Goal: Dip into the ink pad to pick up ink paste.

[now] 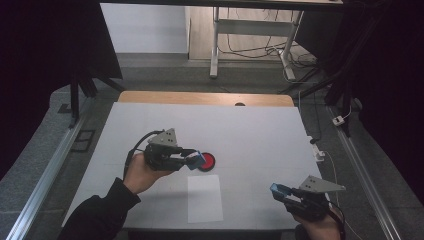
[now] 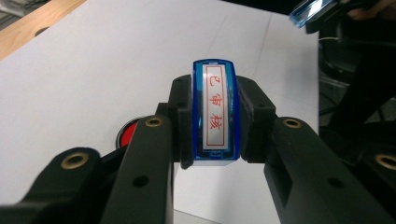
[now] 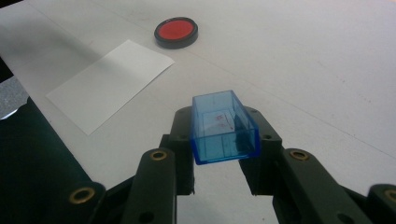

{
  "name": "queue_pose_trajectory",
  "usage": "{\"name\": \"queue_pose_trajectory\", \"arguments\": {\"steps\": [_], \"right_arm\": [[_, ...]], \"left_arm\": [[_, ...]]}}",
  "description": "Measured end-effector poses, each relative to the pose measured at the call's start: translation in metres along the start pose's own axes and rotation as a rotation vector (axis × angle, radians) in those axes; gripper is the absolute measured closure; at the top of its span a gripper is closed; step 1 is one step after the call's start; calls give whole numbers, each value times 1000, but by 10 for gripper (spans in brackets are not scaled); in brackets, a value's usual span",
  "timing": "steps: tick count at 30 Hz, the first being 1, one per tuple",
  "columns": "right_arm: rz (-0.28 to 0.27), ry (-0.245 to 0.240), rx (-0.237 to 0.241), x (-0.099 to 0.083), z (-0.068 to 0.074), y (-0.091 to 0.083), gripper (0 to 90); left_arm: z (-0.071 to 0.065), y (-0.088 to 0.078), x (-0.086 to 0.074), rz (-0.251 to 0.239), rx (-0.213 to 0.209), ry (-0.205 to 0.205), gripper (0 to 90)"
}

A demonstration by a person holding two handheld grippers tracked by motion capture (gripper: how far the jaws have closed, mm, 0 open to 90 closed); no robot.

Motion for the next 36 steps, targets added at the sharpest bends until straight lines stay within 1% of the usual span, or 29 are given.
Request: {"name": "queue_pose_trajectory", "arguments": {"steps": [6, 18, 21, 29, 36], "right_arm": [[0, 5, -3, -1, 0, -1, 683], [-1, 4, -4, -1, 0, -3, 683], [0, 3, -1, -1, 0, -2, 683], [7, -4, -3, -1, 1, -2, 683], [7, 0, 2, -1, 0, -1, 683]], "left_arm": [[6, 8, -2, 17, 30, -7, 704], [19, 25, -1, 42, 63, -21, 703], [22, 28, -1, 42, 65, -29, 704], [27, 41, 0, 63, 79, -37, 704], [35, 52, 3, 71, 85, -60, 704]]}}
Point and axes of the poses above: each handheld gripper's, and its own axes: y roughly forward along the jaws, x roughly out of its top, z roughly to its left, the point moved 4 cm from there along y, roughly forward along the jaws, and after that the axes turned 11 degrees about -y, right-handed, at the moved point
